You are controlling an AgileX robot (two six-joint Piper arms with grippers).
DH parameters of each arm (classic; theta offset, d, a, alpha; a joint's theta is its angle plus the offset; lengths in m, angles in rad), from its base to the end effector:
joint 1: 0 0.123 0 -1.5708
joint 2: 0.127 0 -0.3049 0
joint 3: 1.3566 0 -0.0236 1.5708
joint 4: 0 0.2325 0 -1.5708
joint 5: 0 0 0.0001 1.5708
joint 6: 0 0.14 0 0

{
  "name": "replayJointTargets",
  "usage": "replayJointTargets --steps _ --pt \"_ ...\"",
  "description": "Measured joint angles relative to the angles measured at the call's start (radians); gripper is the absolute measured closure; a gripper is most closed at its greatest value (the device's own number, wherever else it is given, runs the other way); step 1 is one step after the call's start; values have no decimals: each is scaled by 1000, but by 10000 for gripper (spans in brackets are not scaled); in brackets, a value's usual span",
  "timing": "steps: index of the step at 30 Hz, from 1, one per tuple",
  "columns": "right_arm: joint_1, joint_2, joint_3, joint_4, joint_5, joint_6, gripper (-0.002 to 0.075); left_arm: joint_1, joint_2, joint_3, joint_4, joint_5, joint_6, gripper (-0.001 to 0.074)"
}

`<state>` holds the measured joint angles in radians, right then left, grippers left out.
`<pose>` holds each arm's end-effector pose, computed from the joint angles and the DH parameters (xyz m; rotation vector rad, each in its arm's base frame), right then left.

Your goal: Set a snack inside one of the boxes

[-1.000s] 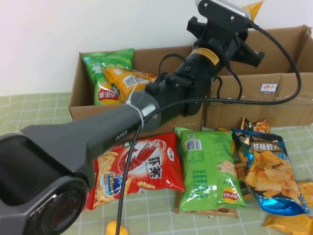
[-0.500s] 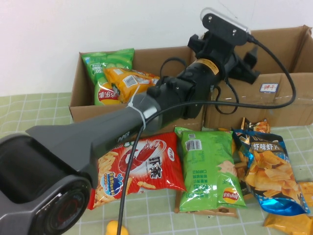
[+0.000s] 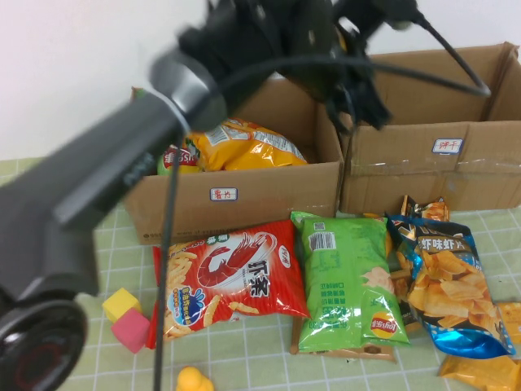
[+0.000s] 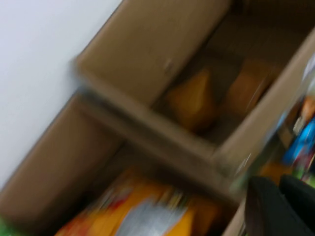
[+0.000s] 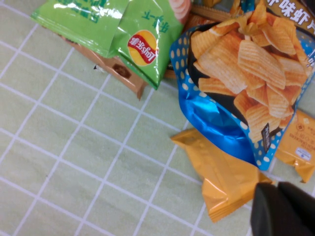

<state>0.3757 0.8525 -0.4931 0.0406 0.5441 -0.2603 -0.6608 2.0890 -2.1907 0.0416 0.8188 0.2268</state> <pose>0.1442 0.0600 0.2343 -0.7168 2.2786 0.0960 0.4134 -0.3160 0.3510 0.9604 1.9867 -0.1933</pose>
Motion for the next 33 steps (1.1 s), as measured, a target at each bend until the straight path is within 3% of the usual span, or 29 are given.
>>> replayJointTargets --steps 6,12,18,25,33 --pt "0 0 0 21 2 0 728 0 -88 -48 212 270 -23 731" --pt "0 0 0 20 8 0 728 0 -188 -52 384 422 -66 735" --pt "0 0 0 21 8 0 718 0 -301 -52 390 440 -83 735" --pt "0 0 0 64 8 0 617 0 -434 -52 336 450 -89 735" --pt "0 0 0 128 0 0 622 0 -591 -52 329 451 -89 736"
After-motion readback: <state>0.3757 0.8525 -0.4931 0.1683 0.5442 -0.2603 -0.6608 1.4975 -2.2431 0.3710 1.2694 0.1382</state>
